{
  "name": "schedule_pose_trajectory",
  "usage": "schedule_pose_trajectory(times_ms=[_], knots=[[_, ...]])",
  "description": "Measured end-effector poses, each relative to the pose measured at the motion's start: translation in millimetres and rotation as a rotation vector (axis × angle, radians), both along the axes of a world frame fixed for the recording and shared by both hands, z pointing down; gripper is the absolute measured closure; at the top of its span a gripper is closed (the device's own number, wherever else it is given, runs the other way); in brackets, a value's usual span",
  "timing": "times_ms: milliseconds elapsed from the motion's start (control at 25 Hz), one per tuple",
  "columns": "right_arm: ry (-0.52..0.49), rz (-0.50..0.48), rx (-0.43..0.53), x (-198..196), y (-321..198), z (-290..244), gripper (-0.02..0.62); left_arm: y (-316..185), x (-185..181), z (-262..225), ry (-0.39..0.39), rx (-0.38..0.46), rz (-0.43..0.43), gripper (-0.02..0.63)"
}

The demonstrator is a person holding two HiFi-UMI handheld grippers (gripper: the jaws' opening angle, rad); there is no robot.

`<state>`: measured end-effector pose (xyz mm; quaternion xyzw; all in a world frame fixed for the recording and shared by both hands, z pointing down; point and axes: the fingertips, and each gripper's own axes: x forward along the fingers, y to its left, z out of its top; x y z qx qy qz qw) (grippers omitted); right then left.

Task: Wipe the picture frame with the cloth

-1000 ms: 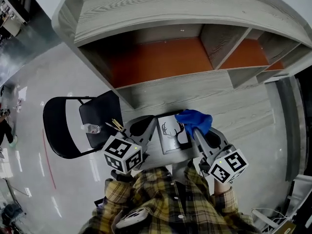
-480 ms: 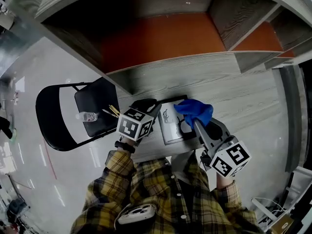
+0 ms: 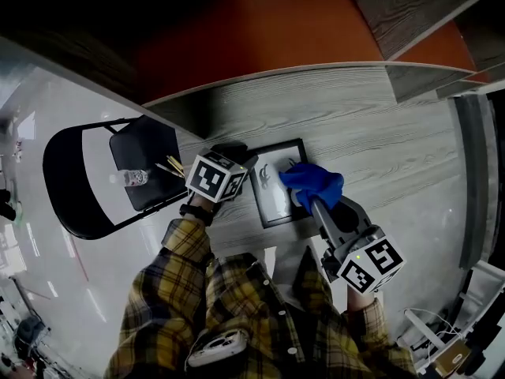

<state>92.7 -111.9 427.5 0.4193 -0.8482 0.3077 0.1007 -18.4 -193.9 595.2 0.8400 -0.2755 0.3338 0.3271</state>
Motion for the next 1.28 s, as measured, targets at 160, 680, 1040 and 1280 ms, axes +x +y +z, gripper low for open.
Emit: schedule_pose_trajectory(times_ms=[160, 680, 1040, 1280], knots=[[0.004, 0.008, -0.011, 5.0, 1.3, 8.6, 0.543, -3.9, 3.9, 3.9, -0.002, -0.015, -0.004, 0.486], [0.207, -0.108, 0.022, -1.0, -58.0, 42.9, 0.543, -3.6, 4.6, 5.9, 0.008, -0.072, 0.054, 0.491], [0.574, -0.262, -0.095, -18.1, -92.2, 151.4, 0.543, -5.0, 5.7, 5.6, 0.013, -0.091, 0.057, 0.492], [0.648, -0.283, -0.115, -23.1, -81.0, 161.4, 0.543, -4.8, 4.2, 6.0, 0.027, -0.1, 0.052, 0.495]])
